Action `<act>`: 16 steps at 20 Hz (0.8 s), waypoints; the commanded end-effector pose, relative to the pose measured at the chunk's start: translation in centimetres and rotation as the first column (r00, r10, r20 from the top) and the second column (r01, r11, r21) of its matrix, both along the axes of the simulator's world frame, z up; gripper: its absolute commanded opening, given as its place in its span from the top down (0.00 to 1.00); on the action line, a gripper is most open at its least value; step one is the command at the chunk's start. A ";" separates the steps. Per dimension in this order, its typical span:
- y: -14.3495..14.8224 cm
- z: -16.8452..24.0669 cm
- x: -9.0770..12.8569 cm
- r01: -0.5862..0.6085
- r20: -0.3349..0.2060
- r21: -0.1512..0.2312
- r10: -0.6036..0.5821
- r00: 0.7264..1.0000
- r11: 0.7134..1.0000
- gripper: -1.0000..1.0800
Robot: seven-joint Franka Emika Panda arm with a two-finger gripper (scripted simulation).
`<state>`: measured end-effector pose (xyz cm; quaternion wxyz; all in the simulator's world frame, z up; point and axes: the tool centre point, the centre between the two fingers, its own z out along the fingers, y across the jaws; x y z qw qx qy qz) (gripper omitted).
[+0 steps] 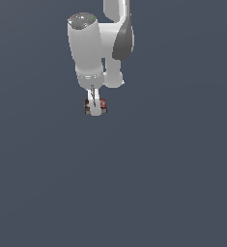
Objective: Pick up the object and move it to a goal position.
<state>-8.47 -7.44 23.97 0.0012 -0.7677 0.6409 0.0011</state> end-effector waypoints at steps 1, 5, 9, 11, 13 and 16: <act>-1.2 2.3 -0.8 0.000 -0.001 -0.001 0.000 1.000 1.000 1.00; -2.9 5.5 -1.8 0.000 -0.001 -0.002 0.000 1.000 1.000 1.00; -4.2 8.1 -2.5 -0.001 -0.001 -0.003 0.001 1.000 1.000 1.00; -4.7 9.0 -2.7 -0.001 -0.001 -0.003 0.001 1.000 1.000 1.00; -5.0 9.8 -2.9 -0.001 0.000 -0.003 0.001 1.000 1.000 1.00; -5.4 10.5 -3.1 -0.001 0.000 -0.003 0.001 1.000 1.000 1.00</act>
